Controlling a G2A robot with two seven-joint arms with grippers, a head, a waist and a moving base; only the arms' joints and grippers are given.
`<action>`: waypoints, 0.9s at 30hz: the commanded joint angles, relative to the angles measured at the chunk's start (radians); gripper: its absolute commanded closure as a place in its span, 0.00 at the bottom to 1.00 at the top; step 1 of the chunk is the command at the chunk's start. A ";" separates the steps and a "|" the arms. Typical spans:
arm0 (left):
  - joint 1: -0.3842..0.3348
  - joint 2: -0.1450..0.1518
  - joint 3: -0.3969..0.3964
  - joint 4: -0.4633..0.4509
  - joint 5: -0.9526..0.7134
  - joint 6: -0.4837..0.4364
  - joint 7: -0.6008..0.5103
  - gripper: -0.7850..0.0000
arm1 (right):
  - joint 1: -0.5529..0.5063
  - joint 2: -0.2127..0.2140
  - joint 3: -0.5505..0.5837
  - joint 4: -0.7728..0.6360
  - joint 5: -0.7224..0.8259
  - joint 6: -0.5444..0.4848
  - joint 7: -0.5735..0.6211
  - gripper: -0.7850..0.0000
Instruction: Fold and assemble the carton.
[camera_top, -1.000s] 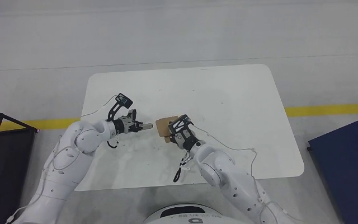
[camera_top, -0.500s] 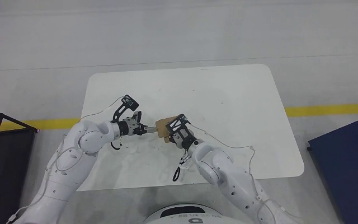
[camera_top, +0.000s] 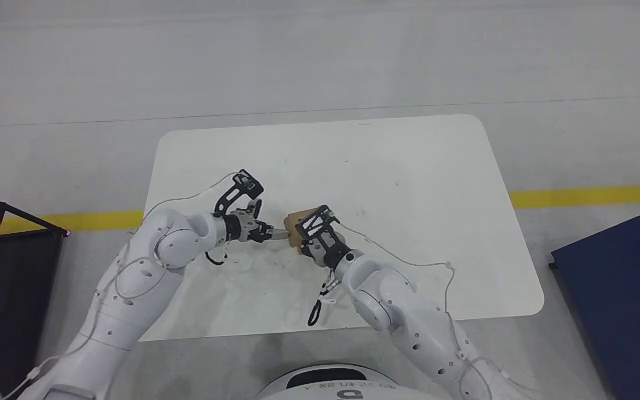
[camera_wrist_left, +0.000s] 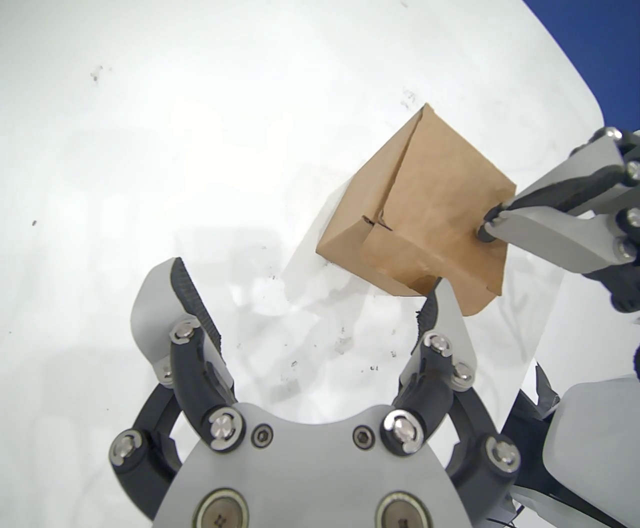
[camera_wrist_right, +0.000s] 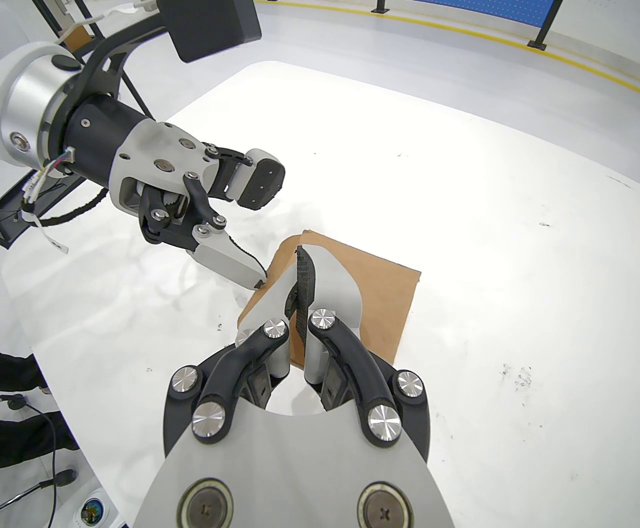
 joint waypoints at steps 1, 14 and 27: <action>-0.005 -0.001 0.007 0.001 0.010 0.002 -0.004 0.00 | -0.001 -0.001 0.001 -0.001 0.000 0.000 -0.002 1.00; -0.023 -0.004 0.023 0.007 0.007 0.006 -0.002 0.00 | -0.038 0.001 0.077 -0.055 0.031 0.071 -0.080 1.00; -0.059 -0.012 0.054 0.012 0.001 0.003 -0.014 0.00 | -0.130 0.007 0.189 -0.042 0.181 0.136 -0.064 0.72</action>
